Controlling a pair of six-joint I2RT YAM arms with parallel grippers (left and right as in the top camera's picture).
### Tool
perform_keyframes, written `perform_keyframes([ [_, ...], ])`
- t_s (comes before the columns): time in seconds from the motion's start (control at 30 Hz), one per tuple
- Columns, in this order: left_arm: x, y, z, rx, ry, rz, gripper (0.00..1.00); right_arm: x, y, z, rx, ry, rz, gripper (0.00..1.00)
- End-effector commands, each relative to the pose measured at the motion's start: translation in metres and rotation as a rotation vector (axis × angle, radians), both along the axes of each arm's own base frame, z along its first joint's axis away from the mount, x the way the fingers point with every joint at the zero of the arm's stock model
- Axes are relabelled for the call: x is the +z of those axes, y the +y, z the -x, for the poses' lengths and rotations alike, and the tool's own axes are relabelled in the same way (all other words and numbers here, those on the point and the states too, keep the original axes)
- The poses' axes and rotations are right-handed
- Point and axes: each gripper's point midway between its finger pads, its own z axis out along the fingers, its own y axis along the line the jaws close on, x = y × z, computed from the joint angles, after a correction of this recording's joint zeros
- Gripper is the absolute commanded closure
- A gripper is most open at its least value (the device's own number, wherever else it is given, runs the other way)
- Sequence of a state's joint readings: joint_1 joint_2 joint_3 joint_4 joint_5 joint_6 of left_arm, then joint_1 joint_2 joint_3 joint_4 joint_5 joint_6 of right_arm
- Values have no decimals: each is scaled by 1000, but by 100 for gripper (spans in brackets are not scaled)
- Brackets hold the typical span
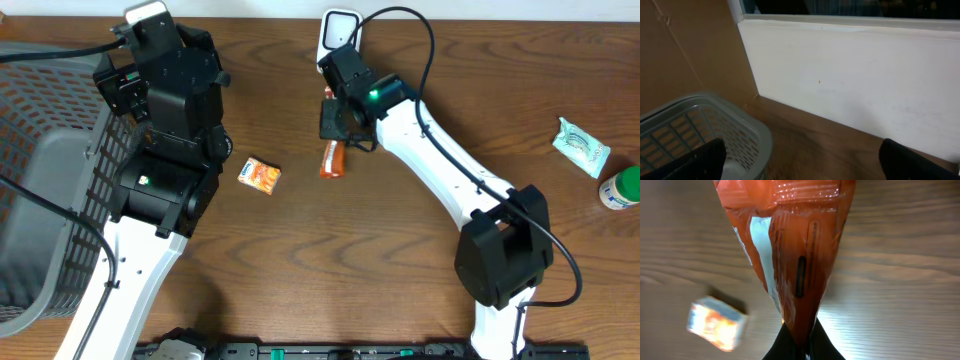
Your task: Scan the item barcode
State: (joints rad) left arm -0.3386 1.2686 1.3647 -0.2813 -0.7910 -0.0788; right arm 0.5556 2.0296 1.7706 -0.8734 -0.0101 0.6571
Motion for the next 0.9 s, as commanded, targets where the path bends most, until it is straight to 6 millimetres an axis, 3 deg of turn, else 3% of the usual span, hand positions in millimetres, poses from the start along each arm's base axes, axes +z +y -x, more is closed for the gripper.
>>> perform_keyframes([
  [0.0,-5,0,-1,5,8,3,2,18,4,-4,-106,65,-191,99],
  [0.23,-6,0,-1,5,15,0,2,37,-15,-15,-120,89,-308,99],
  [0.53,-8,0,0,5,23,-3,2,89,-32,-17,125,35,-544,99],
  [0.67,-8,0,0,5,23,-3,2,85,-44,-9,141,70,-535,99],
  [0.87,-8,0,0,5,23,-3,2,78,-42,10,178,129,-506,99],
])
